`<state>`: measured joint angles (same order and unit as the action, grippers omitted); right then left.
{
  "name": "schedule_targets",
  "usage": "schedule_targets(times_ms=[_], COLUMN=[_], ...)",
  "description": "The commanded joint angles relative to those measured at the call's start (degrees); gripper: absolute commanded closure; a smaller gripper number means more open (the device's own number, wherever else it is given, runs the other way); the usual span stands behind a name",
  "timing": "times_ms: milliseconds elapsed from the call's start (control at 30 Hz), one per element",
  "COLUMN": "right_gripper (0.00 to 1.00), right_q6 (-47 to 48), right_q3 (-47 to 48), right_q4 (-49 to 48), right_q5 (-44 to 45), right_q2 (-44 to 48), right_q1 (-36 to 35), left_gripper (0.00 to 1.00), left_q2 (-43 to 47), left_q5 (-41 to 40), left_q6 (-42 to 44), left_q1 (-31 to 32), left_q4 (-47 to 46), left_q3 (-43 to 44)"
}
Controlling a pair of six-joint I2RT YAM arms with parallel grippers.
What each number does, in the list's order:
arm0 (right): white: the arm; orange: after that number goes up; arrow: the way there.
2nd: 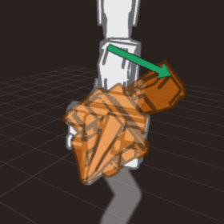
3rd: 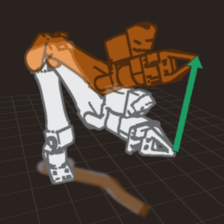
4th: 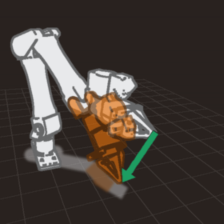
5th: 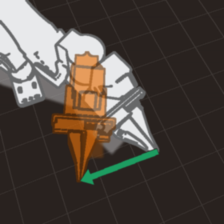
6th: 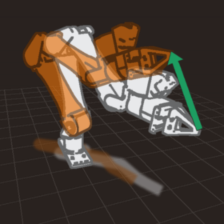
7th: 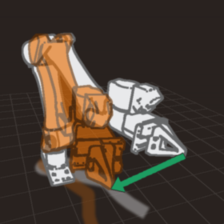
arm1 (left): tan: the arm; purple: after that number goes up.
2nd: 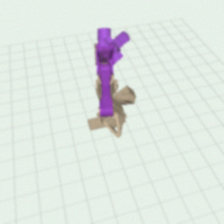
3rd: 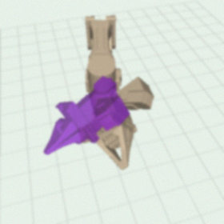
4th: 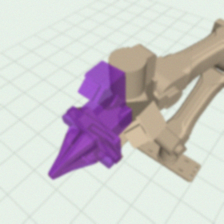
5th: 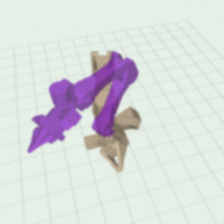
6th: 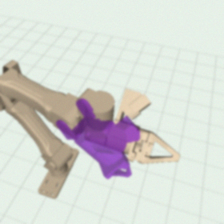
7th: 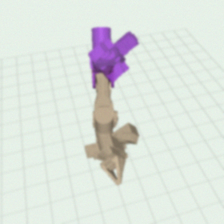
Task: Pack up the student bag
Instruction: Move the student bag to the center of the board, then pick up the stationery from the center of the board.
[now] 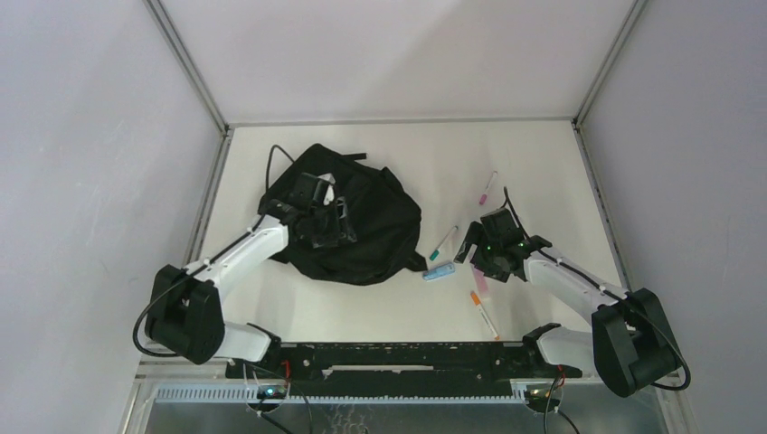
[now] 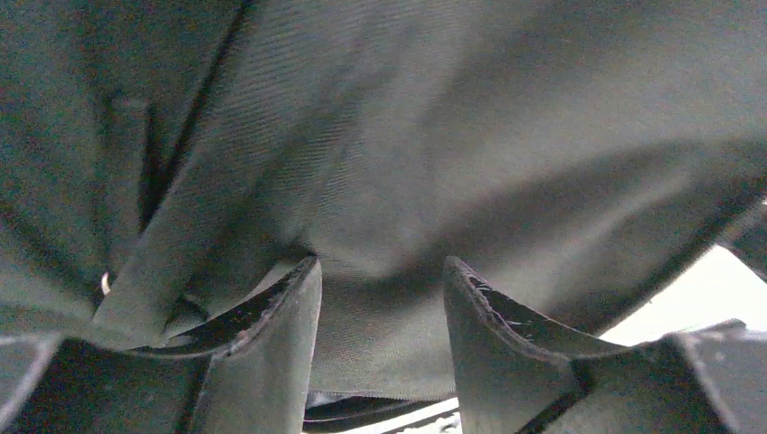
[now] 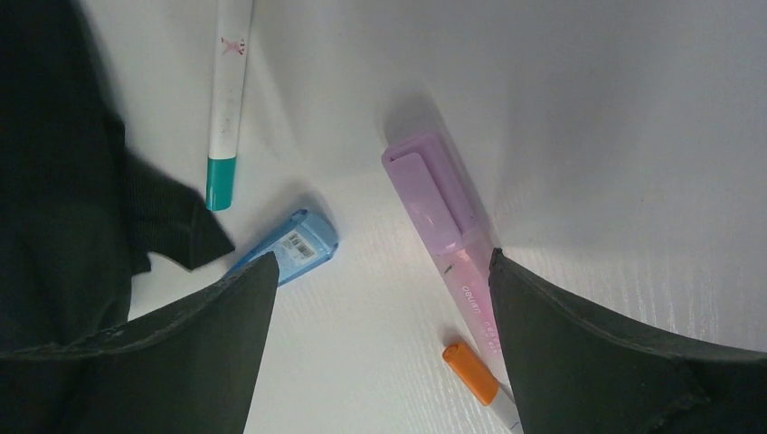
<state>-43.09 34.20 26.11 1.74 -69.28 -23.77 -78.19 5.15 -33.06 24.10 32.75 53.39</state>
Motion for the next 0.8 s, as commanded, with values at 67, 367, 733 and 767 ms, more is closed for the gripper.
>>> schedule_targets(times_ms=[67,367,733,767], right_gripper=[0.06,0.06,0.32,0.32], right_q6=[1.16,1.75,3.07,3.33], right_q3=[0.16,0.17,0.17,0.17], right_q4=[-0.53,-0.63,2.60,2.80], right_q5=[0.42,0.21,4.09,4.33], right_q2=[1.28,1.27,-1.30,-1.89], right_q1=[-0.66,-0.49,-0.86,-0.98], left_gripper=[0.40,0.38,0.38,0.38], left_q2=[-0.06,-2.11,-2.69,-2.47], left_q5=[2.88,-4.74,0.84,0.91], left_q6=[3.81,9.89,6.15,6.10], left_q1=[5.33,9.47,-0.45,-1.37], left_q4=[-2.60,5.39,4.96,4.95], left_q3=[10.85,20.96,19.69,19.11])
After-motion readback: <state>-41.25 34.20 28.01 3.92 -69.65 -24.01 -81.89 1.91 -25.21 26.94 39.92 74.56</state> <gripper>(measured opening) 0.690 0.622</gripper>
